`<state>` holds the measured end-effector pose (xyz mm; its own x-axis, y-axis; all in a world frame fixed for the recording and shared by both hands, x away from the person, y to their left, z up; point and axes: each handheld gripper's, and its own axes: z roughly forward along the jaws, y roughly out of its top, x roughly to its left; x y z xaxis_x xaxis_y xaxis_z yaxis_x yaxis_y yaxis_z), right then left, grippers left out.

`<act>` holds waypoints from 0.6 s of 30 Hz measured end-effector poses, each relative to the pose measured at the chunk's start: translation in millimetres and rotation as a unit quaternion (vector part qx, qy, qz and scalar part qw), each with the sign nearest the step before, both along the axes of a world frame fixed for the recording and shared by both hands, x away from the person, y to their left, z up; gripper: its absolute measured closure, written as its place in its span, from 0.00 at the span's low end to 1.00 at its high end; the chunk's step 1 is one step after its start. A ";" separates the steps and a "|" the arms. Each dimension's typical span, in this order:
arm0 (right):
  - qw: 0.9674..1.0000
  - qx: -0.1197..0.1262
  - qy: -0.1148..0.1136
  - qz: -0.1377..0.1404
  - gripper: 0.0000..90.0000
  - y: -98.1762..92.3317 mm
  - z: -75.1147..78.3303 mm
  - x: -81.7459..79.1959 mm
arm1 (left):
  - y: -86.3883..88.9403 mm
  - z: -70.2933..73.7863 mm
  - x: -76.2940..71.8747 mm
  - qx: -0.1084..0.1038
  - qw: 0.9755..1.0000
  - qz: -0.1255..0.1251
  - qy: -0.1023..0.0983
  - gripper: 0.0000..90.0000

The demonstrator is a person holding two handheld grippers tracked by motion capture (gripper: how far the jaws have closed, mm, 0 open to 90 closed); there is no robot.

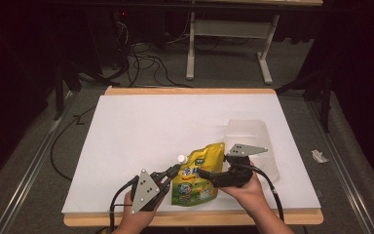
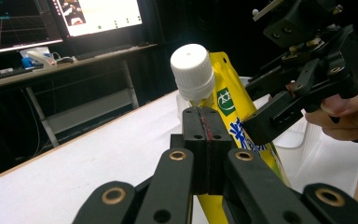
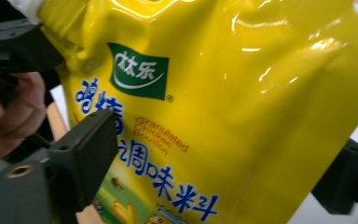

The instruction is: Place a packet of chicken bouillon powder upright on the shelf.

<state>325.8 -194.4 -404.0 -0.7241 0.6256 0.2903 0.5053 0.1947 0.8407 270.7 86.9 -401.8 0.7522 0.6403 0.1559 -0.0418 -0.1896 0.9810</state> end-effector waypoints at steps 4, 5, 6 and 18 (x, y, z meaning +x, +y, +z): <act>1.000 0.006 0.004 0.012 0.31 1.4 -2.4 -2.2 | 1.3 -0.8 2.4 -0.001 1.000 0.003 0.007 1.00; 1.000 -0.002 0.001 0.008 0.35 1.5 -2.9 -3.2 | 1.5 -0.9 3.0 -0.001 1.000 0.004 0.009 1.00; 1.000 -0.006 -0.003 0.003 0.44 0.8 -3.0 -4.0 | 2.0 -1.2 4.6 -0.001 1.000 0.005 0.011 1.00; 0.998 0.017 -0.057 -0.001 0.91 -14.4 10.5 -16.4 | -0.9 -2.2 23.5 -0.010 0.999 0.032 0.023 1.00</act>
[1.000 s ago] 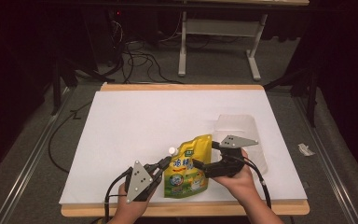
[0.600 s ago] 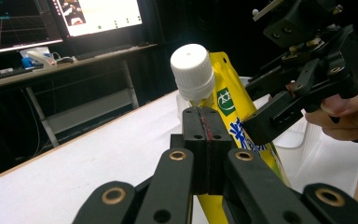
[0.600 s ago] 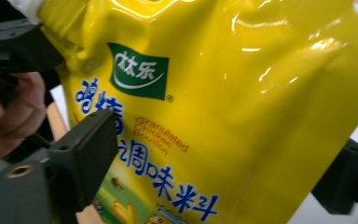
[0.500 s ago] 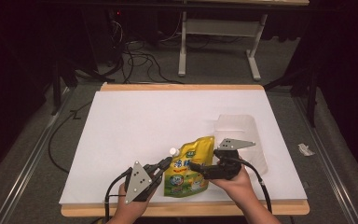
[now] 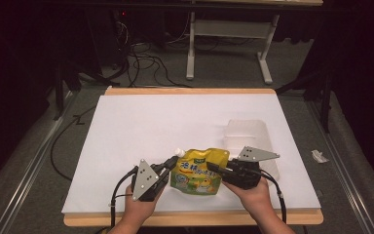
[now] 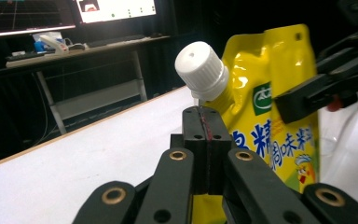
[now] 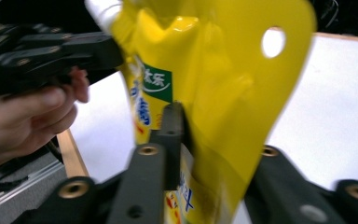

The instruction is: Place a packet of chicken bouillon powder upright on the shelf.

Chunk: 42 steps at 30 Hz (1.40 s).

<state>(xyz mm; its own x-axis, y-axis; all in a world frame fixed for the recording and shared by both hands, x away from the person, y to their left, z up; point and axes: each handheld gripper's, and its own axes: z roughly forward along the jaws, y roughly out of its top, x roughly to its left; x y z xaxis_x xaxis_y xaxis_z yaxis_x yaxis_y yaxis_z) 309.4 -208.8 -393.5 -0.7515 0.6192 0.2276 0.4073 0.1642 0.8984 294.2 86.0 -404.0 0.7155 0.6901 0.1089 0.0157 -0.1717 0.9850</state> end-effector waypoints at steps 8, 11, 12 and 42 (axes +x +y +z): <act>0.999 -0.010 -0.044 0.010 0.97 7.0 7.2 -9.1 | 1.5 -1.3 10.6 -0.005 1.000 0.016 0.001 1.00; 0.998 -0.016 -0.054 0.013 0.97 11.0 5.9 -12.8 | 2.6 -3.2 12.5 -0.002 1.000 0.018 0.004 1.00; 0.998 -0.021 -0.062 0.018 0.97 12.1 4.4 -13.3 | 3.0 -3.8 13.0 0.000 1.000 0.018 0.006 1.00; 0.998 -0.052 -0.041 0.015 0.99 19.0 -19.5 -14.9 | 10.5 -6.7 15.6 -0.022 0.997 0.010 0.073 0.77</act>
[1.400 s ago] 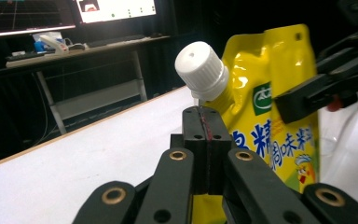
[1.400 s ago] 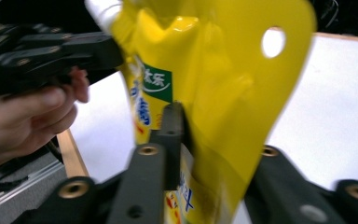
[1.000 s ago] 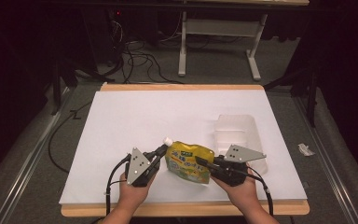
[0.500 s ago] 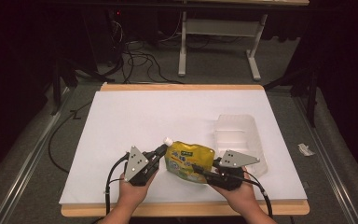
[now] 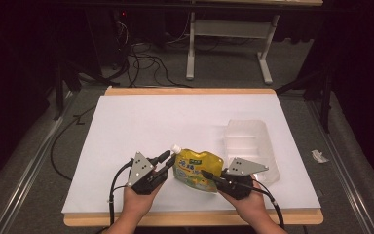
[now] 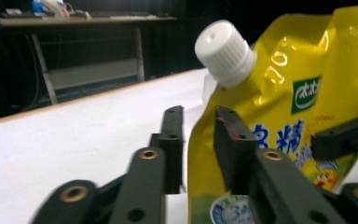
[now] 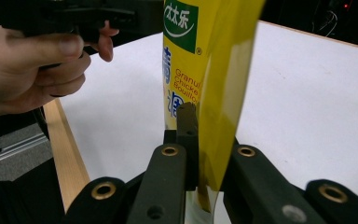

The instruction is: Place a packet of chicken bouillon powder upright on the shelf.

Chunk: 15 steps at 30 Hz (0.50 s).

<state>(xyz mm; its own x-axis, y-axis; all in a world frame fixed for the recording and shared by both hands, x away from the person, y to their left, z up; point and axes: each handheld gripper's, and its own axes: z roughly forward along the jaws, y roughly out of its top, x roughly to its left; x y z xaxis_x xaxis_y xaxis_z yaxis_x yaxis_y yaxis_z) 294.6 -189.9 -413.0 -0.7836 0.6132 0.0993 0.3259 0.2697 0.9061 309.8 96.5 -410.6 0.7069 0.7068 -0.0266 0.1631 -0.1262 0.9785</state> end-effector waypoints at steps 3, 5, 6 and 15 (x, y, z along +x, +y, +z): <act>1.000 0.005 0.005 -0.004 1.00 -0.6 -0.2 0.7 | 2.0 -1.0 -1.7 0.005 1.000 -0.002 0.009 0.71; 1.000 0.008 0.006 -0.006 1.00 -1.2 0.0 1.5 | 2.8 -2.2 -1.8 0.010 1.000 -0.003 0.015 0.67; 1.000 0.009 0.006 -0.007 1.00 -1.5 0.2 1.5 | 3.4 -2.9 -1.9 0.013 1.000 -0.002 0.019 0.66; 1.000 0.019 0.002 -0.006 1.00 -5.2 3.8 1.2 | 8.1 -6.1 -0.2 0.021 0.999 0.010 0.032 0.56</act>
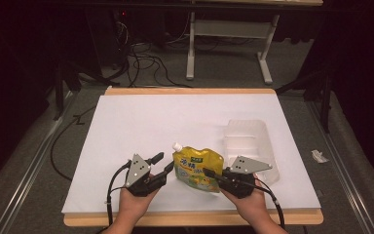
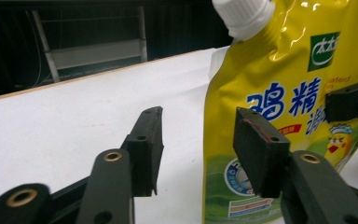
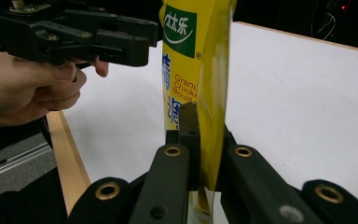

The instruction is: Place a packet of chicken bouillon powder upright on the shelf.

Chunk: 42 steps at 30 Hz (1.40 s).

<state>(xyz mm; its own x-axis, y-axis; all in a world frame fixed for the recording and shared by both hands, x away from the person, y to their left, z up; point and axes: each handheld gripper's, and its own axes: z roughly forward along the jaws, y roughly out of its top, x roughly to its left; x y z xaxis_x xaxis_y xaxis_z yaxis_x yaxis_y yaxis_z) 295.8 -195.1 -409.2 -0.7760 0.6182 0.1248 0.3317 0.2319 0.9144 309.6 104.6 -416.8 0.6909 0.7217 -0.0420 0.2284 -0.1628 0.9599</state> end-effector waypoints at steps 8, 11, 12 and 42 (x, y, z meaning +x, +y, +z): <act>1.000 0.009 -0.007 0.003 1.00 -3.8 5.0 -1.1 | 16.2 -2.7 -2.2 0.033 0.999 0.021 0.030 0.47; 1.000 0.010 -0.009 0.005 1.00 -4.6 7.5 -1.0 | 22.8 -11.2 -1.8 0.025 0.998 0.033 0.039 0.45; 1.000 0.009 -0.013 0.005 1.00 -4.8 8.1 -0.7 | 23.3 -11.9 -0.8 0.026 0.998 0.037 0.042 0.45; 0.998 0.027 -0.041 0.041 1.00 -4.3 32.6 3.2 | 29.5 -16.4 4.4 0.043 0.998 0.039 0.036 0.35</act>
<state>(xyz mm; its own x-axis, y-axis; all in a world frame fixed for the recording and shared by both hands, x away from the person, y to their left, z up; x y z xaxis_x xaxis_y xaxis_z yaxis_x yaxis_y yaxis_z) 298.9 -199.4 -376.6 -0.8327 0.5463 0.0902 0.2376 0.2053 0.9494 314.0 134.1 -433.2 0.6305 0.7758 -0.0259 0.3119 -0.2227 0.9236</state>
